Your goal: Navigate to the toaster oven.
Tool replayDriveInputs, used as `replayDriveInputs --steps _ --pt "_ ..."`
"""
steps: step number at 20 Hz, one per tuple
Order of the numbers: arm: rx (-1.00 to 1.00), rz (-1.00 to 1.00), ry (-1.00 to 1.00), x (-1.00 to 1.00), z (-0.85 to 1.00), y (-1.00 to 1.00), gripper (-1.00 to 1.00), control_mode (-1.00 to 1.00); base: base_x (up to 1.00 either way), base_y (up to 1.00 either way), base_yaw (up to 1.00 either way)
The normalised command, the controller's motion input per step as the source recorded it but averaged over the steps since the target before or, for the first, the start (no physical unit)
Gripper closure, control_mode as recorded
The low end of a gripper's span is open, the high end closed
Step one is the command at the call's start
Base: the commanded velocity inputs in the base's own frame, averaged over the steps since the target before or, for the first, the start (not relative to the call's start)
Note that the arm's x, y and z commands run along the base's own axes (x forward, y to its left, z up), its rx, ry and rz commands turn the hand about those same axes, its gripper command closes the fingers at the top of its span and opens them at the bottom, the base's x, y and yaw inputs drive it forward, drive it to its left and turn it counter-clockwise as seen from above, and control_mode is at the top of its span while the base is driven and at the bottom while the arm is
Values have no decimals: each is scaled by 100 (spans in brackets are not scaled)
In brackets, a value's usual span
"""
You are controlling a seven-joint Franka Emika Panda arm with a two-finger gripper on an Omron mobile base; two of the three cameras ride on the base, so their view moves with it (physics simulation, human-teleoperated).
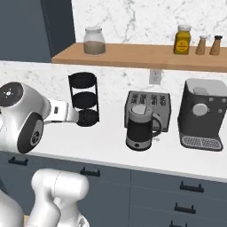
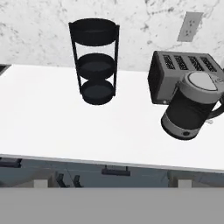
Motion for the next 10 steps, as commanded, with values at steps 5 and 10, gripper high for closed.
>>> replayDriveInputs --steps 5,10 --pt "0 0 0 0 0 0 -100 100 -36 100 -2" --pt "0 0 0 0 0 0 -100 100 -42 100 -8"
